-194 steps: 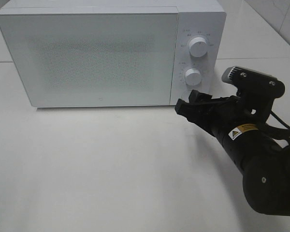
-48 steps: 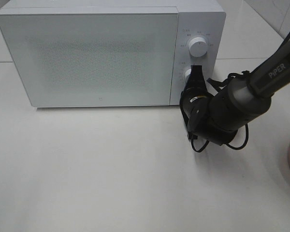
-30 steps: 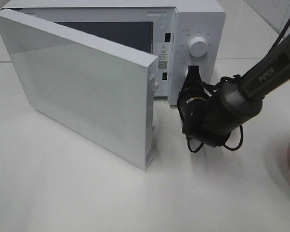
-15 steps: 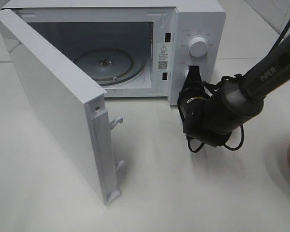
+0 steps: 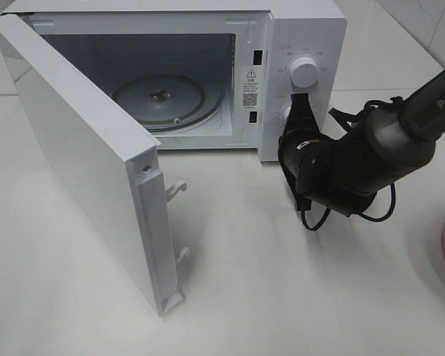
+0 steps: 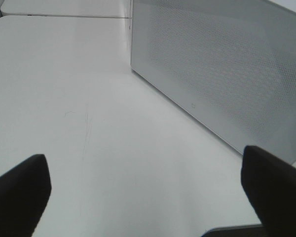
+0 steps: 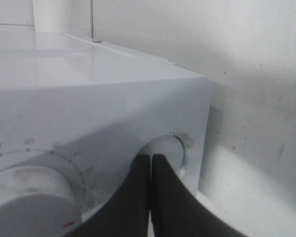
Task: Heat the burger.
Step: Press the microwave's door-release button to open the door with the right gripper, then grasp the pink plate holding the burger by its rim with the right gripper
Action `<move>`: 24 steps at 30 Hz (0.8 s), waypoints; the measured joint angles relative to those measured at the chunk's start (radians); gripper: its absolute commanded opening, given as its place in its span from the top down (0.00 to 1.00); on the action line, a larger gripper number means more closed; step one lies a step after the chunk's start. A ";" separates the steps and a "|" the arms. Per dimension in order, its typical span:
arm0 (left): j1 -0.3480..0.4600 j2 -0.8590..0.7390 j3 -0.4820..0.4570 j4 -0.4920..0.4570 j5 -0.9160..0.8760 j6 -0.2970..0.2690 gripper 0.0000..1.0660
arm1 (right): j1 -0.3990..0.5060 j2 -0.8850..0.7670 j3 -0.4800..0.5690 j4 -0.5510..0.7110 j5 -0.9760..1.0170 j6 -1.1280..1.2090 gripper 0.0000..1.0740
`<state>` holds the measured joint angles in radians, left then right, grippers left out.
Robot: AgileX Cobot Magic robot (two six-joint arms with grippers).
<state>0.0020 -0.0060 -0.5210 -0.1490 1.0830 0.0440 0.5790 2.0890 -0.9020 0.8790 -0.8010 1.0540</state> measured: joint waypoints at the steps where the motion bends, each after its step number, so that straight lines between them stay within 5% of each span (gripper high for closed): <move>1: 0.000 0.000 0.000 0.000 0.000 0.000 0.07 | 0.000 -0.009 0.005 0.003 0.005 -0.016 1.00; 17: 0.000 0.000 0.000 0.000 0.000 0.000 0.07 | -0.001 -0.153 0.122 0.045 0.172 -0.305 1.00; 24: 0.000 0.000 0.000 0.000 0.000 0.000 0.07 | -0.002 -0.268 0.152 0.044 0.355 -0.684 1.00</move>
<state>0.0020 -0.0060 -0.5210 -0.1490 1.0830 0.0440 0.5770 1.8210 -0.7500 0.9230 -0.4460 0.3700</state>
